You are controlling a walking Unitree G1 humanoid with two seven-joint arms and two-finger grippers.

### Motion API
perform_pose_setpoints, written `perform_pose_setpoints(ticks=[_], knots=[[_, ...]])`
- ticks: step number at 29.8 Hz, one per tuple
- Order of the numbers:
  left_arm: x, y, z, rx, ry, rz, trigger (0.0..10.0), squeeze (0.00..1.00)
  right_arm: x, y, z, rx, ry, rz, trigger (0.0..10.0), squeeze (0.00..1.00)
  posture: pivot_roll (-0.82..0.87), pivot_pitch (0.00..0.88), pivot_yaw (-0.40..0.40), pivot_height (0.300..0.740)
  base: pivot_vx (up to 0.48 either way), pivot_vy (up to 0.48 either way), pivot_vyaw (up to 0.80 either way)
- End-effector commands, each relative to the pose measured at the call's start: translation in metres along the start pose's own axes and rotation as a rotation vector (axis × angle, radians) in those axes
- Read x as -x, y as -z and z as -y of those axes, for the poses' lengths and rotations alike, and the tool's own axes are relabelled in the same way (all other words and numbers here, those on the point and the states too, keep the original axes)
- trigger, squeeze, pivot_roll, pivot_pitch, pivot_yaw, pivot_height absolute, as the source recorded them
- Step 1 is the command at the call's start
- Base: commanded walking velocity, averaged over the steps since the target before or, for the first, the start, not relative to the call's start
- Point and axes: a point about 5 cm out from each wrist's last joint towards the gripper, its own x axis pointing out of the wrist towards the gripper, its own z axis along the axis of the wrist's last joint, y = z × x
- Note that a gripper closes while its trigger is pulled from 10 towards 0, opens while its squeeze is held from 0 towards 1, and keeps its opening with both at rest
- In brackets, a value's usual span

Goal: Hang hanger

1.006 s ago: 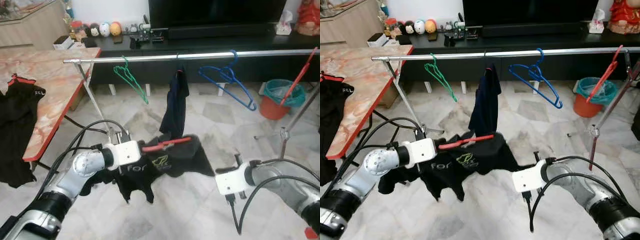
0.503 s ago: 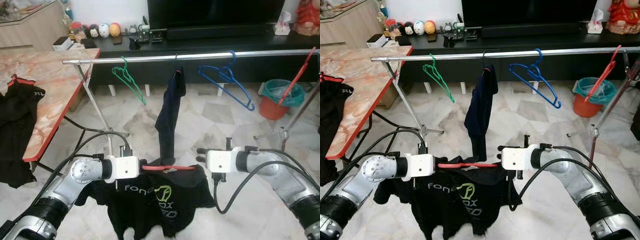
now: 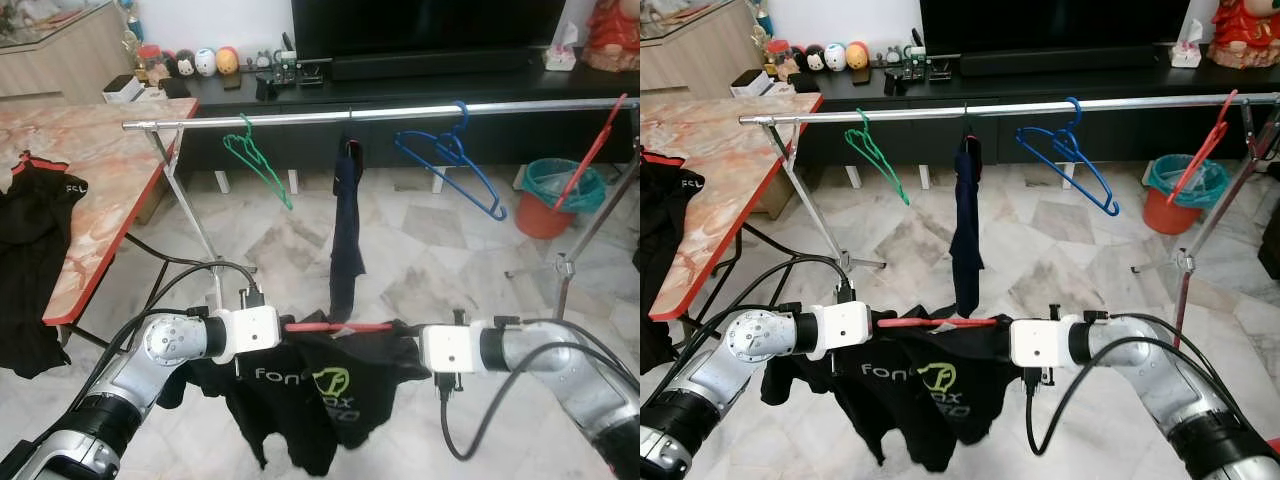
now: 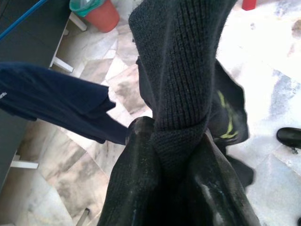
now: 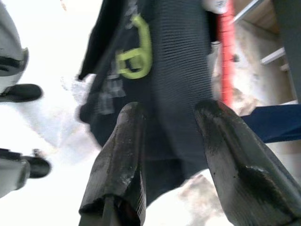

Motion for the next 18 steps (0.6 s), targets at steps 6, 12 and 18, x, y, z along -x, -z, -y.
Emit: perform_pose_setpoints(ticks=[6, 12, 18], knots=[[0.004, -0.004, -0.018, -0.002, -0.108, 0.011, 10.0, 0.00, -0.007, -0.005, -0.004, 0.022, 0.039, 0.008, 10.0, 1.00, -0.08, 0.003, 0.061, 0.740, 0.000, 0.000, 0.00], [0.002, -0.006, -0.022, 0.018, -0.173, 0.027, 10.0, 0.00, -0.017, 0.003, -0.010, 0.021, 0.160, -0.061, 10.0, 0.78, -0.08, 0.004, 0.061, 0.740, 0.000, 0.000, 0.00], [-0.002, -0.009, -0.024, 0.032, -0.186, 0.048, 10.0, 0.00, -0.026, 0.003, -0.010, 0.047, 0.350, -0.069, 10.0, 0.00, -0.08, 0.024, 0.061, 0.740, 0.000, 0.000, 0.00]])
